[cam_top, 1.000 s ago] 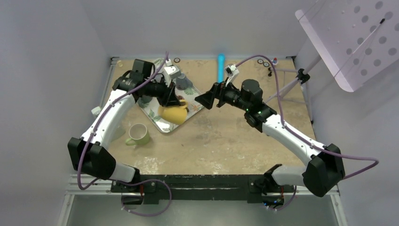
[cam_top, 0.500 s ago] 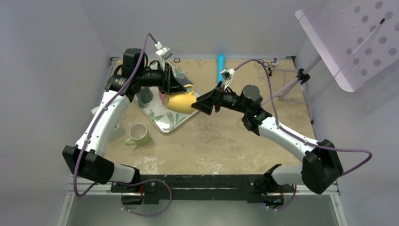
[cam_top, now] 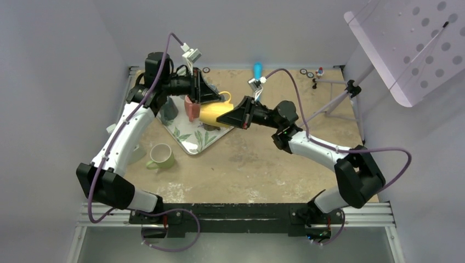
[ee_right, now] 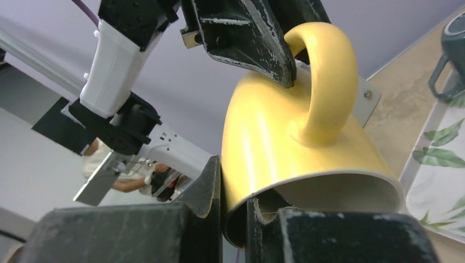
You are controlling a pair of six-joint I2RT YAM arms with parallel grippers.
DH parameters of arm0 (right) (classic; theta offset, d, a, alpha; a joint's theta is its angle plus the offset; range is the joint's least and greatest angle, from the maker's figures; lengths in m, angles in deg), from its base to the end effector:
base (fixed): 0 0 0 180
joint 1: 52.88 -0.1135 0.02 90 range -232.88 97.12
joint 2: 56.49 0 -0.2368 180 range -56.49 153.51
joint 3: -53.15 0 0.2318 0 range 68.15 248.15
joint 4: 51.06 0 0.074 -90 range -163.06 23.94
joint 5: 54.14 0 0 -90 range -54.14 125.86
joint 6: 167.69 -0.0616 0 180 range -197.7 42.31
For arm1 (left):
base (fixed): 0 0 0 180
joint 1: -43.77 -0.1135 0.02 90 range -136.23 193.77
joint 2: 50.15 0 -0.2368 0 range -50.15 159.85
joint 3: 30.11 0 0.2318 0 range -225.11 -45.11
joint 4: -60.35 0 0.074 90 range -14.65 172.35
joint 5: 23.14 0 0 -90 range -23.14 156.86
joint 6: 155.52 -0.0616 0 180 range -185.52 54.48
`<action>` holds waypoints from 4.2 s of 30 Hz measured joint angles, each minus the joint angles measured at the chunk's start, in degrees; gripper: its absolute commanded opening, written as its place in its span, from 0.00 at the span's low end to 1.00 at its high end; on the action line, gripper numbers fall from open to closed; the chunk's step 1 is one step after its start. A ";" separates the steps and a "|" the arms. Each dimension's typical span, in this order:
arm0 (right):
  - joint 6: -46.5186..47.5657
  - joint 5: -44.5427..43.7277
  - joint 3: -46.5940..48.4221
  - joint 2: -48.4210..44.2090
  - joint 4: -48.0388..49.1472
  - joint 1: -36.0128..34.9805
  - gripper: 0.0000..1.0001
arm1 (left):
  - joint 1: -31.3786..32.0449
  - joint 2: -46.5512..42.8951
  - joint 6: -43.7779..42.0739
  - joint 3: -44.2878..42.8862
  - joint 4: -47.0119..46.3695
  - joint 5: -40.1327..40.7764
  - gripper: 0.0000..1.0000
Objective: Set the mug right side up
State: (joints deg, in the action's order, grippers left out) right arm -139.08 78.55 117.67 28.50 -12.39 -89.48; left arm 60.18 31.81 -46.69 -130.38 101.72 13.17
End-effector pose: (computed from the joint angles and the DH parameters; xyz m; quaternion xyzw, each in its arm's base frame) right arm 0.2399 0.2302 0.3056 -0.1707 0.5967 0.7094 0.3340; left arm 0.2820 -0.1348 0.3775 0.2333 0.7494 -0.5080 0.3550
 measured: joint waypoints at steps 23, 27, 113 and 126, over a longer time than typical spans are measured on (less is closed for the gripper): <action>38.62 -48.72 16.26 -6.80 -88.94 0.04 0.00 | -0.35 -0.74 -27.65 1.09 15.69 19.34 0.57; 39.89 -49.86 12.59 -4.13 -92.39 0.55 0.00 | 0.31 1.42 -35.23 1.09 18.99 19.47 0.56; 42.86 -34.45 16.41 -18.01 -83.19 6.78 0.98 | 6.86 18.36 -32.35 -13.92 21.14 13.53 0.00; 31.12 -14.08 9.44 -16.50 -54.25 6.78 0.89 | 7.23 13.94 -7.41 -13.49 7.82 0.48 0.00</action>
State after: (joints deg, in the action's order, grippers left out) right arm -107.96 64.48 127.11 12.00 -66.64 -82.71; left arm 67.41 45.75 -54.10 -143.87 109.54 13.65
